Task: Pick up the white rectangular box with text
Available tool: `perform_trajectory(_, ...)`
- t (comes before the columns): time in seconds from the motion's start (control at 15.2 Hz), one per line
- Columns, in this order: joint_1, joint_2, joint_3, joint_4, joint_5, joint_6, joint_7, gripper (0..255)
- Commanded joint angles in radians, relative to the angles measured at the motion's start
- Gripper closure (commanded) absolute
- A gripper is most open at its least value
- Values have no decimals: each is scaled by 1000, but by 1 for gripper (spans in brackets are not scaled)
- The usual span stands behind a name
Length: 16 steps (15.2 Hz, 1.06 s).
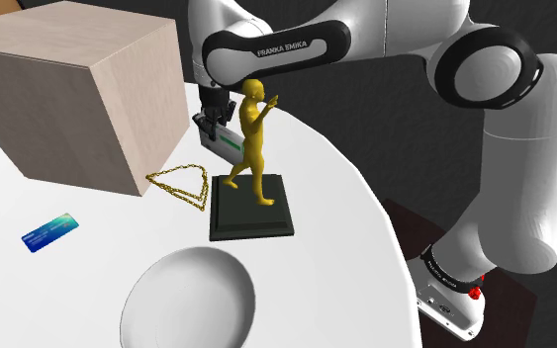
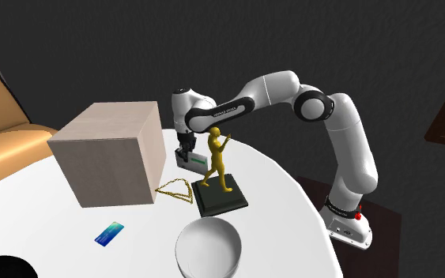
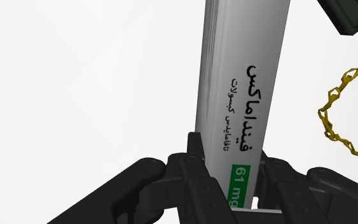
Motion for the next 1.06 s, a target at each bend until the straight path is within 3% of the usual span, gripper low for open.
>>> perform_trajectory(0.0, 0, -4, 1, 13, 2, -17, -2, 255)
perform_trajectory(0.99, 10, -21, 7, 165, 12, -183, -19, 255)
